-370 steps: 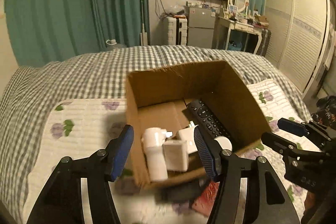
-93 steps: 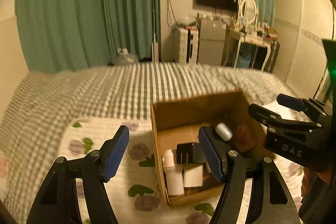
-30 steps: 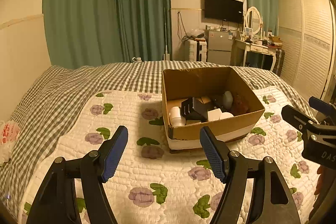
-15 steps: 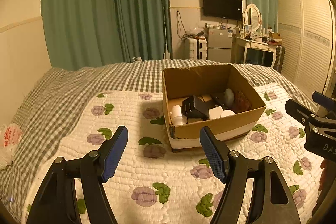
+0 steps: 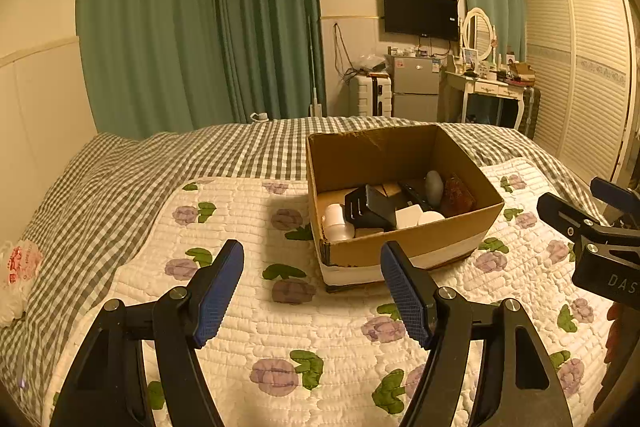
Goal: Organize rigid objects
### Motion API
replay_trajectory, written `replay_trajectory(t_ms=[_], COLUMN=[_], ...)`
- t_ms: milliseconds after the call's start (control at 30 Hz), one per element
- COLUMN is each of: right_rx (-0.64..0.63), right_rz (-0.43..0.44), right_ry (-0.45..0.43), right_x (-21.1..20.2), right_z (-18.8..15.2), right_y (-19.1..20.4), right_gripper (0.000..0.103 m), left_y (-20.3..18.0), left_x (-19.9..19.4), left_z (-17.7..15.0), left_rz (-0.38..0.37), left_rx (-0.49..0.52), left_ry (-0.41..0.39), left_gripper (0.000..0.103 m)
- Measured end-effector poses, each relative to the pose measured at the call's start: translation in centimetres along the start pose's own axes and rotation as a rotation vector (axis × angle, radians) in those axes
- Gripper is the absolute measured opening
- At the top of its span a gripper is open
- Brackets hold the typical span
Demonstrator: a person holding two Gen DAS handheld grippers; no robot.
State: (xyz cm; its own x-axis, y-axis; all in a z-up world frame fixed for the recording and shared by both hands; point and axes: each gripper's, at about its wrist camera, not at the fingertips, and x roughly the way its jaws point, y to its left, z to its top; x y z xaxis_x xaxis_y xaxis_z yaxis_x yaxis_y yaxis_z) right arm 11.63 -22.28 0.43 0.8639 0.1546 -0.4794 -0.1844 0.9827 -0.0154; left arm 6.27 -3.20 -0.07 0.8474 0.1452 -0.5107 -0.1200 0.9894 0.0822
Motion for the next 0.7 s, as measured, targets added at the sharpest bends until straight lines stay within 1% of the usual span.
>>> replay_trajectory(t_ms=[700], right_rx=[-0.008], right_rz=[-0.001], right_ry=[0.015], right_x=[0.4], right_z=[-0.38], right_y=[0.23], right_gripper=[0.103], left_y=[0.02], left_x=[0.08], left_z=[-0.39], left_rz=[-0.009], left_rx=[-0.01], left_ry=[0.009], left_gripper=[0.074])
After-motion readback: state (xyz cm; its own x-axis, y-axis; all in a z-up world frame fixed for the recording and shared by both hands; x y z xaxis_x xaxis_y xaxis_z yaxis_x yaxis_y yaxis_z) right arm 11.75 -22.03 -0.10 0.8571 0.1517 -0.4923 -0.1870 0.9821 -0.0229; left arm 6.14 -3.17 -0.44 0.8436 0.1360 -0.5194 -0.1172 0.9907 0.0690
